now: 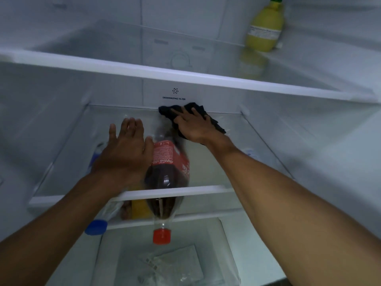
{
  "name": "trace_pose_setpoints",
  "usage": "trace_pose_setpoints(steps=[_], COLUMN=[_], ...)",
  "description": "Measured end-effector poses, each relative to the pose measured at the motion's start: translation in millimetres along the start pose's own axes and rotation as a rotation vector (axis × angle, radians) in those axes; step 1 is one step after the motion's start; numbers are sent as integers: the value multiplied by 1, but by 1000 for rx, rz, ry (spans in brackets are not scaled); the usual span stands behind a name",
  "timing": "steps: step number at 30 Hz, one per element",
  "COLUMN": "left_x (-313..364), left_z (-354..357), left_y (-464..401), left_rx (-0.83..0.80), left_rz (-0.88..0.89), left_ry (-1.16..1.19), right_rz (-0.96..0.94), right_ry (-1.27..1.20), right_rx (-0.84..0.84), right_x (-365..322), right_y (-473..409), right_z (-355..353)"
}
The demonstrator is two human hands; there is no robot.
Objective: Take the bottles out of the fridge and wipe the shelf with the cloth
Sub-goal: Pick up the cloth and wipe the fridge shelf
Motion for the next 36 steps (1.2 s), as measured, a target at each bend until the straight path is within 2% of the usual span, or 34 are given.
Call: trace_pose_setpoints(steps=[3, 7, 17, 23, 26, 30, 33, 36], left_x=[-1, -2, -1, 3, 3, -1, -2, 0], left_z=[1, -7, -16, -19, -15, -2, -6, -3], left_y=[-1, 6, 15, 20, 17, 6, 1, -2], left_rx=[-3, -20, -16, -44, -34, -16, 53, 39], left_rz=[17, -69, -76, -104, -100, -34, -59, -50], left_ry=[-58, 105, 153, 160, 151, 28, 103, 88], right_rz=[-65, -128, 65, 256, 226, 181, 160, 111], right_ry=[-31, -77, 25, 32, 33, 44, 21, 17], right_rx=[-21, -37, 147, 170, 177, 171, 151, 153], right_x=[-11, -15, 29, 83, 95, 99, 98, 88], right_y=[24, 69, 134, 110, 86, 56, 34, 21], right_z=[10, 17, -6, -37, -50, -57, -59, -55])
Point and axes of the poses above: each hand's wrist, its own y-axis away from the middle knuckle, its own z-axis out of the palm, x = y × z, the point moved 9 cm from there along -y, towards the middle knuckle, and after that the axes turned 14 degrees about -y, right-handed, at the moved point
